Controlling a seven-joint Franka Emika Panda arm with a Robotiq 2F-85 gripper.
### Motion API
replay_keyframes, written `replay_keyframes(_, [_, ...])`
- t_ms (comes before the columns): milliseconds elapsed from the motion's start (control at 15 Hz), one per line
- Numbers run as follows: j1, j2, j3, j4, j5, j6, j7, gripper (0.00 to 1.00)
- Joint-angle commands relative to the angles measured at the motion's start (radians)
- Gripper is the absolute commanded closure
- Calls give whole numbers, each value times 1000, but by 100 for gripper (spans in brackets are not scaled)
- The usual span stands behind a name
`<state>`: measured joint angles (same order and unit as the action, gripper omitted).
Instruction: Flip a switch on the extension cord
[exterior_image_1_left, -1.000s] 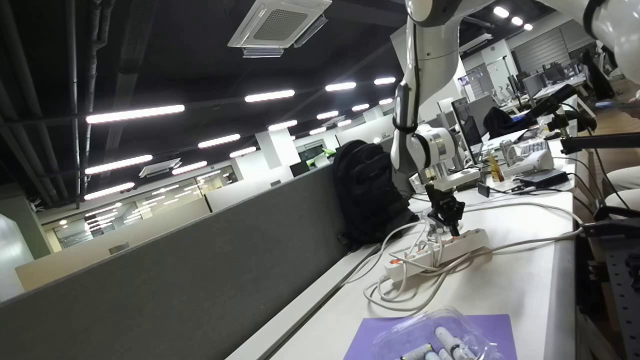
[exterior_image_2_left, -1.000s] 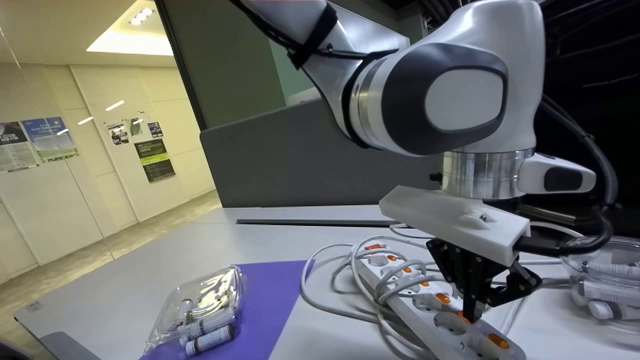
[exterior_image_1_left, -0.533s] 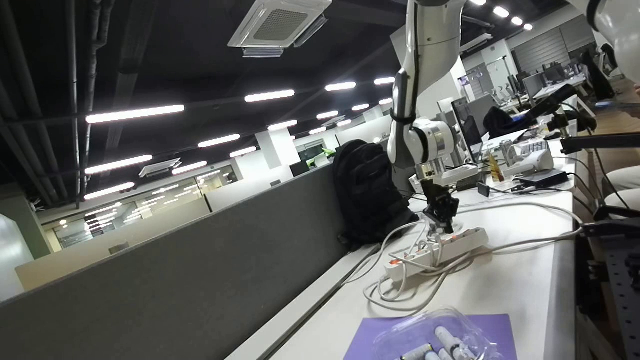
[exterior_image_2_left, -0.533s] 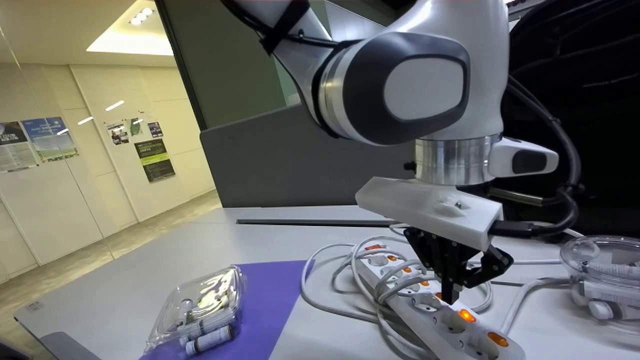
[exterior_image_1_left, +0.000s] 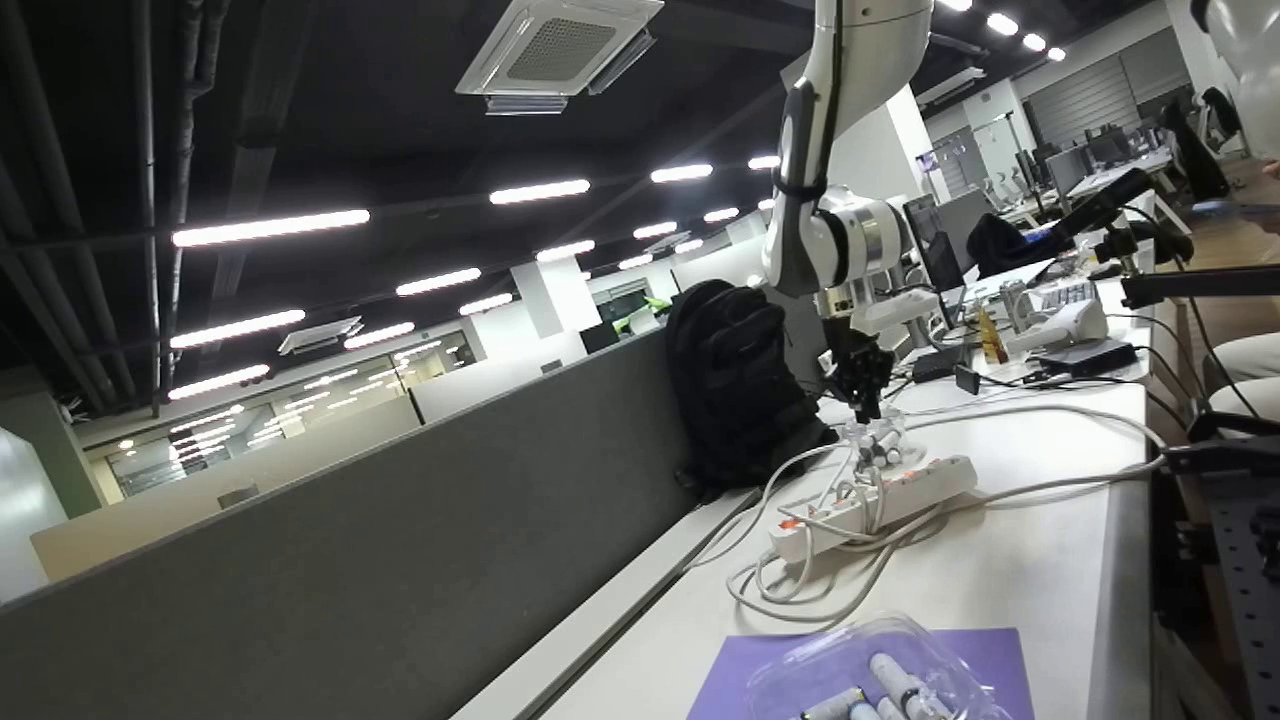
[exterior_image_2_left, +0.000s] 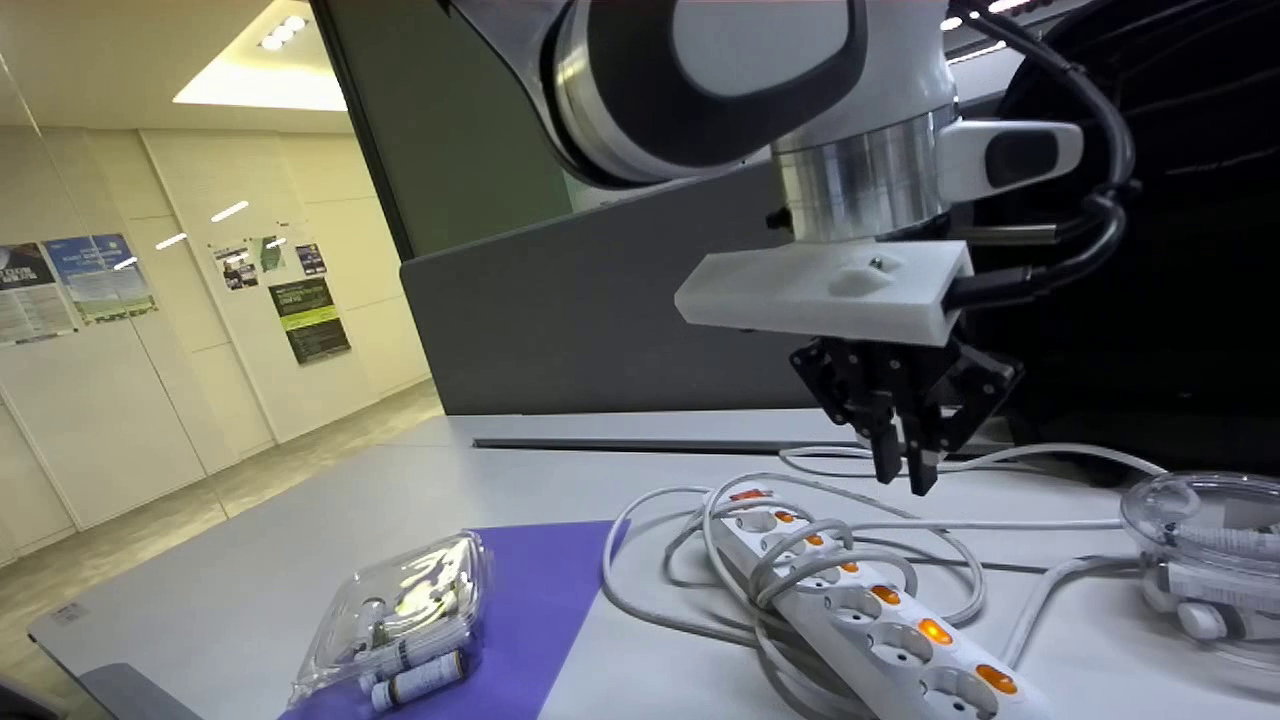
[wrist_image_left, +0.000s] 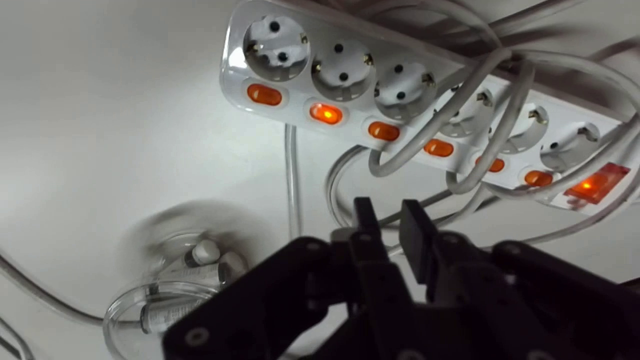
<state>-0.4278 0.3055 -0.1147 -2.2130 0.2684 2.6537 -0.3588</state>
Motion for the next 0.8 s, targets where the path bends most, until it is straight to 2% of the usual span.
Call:
replay_keyframes(0, [50, -74, -55, -66, -73, 43, 69, 46])
replay_keyframes(467, [152, -80, -206, -91, -356, 62, 351, 1])
replay_keyframes(733, [186, -76, -252, -92, -454, 34, 453, 0])
